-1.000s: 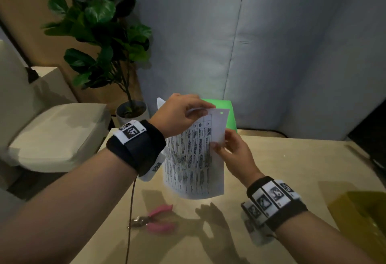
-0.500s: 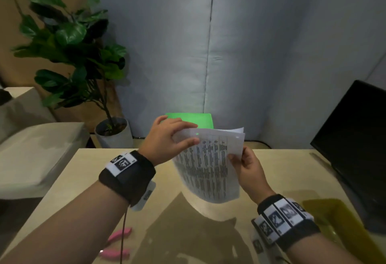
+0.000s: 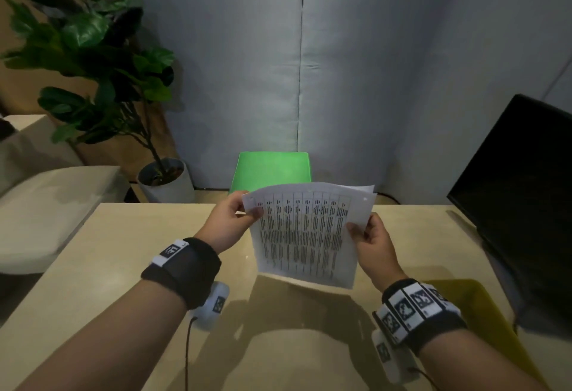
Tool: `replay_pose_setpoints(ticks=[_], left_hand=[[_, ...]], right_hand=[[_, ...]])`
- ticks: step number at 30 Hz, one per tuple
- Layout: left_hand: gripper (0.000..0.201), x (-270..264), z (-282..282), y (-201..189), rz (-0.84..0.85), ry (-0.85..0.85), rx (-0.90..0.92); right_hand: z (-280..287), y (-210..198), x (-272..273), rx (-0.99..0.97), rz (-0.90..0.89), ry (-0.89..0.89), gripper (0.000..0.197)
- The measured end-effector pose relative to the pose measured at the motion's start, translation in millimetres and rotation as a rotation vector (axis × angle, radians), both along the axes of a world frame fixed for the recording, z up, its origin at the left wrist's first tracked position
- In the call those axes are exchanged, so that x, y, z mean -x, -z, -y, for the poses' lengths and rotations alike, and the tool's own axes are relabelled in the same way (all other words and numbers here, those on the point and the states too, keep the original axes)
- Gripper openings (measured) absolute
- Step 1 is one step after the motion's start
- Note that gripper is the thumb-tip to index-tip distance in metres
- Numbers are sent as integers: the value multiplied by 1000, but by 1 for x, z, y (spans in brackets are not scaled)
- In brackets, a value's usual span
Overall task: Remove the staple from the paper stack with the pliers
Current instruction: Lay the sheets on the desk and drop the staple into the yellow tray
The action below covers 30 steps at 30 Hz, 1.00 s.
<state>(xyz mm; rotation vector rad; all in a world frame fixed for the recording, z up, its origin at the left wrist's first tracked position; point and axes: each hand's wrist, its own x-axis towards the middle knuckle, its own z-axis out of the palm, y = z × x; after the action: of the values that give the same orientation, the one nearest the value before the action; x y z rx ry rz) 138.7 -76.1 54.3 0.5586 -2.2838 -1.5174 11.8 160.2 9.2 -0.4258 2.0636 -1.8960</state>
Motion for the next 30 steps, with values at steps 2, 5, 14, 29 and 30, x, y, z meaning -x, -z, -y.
replay_pose_setpoints(ticks=[2, 5, 14, 29, 30], left_hand=[[16, 2, -10, 8, -20, -43, -16], [19, 3, -22, 18, -61, -76, -51], [30, 3, -36, 33, -21, -102, -111], [35, -2, -35, 60, 90, -138, -40], [36, -3, -35, 62, 104, -128, -28]], right_hand=[[-2, 4, -2, -4, -1, 16, 8], [-4, 11, -5, -11, 1, 25, 11], [-6, 27, -14, -94, 19, -9, 27], [-7, 48, -9, -260, 61, -58, 33], [-7, 49, -9, -278, 63, -66, 33]])
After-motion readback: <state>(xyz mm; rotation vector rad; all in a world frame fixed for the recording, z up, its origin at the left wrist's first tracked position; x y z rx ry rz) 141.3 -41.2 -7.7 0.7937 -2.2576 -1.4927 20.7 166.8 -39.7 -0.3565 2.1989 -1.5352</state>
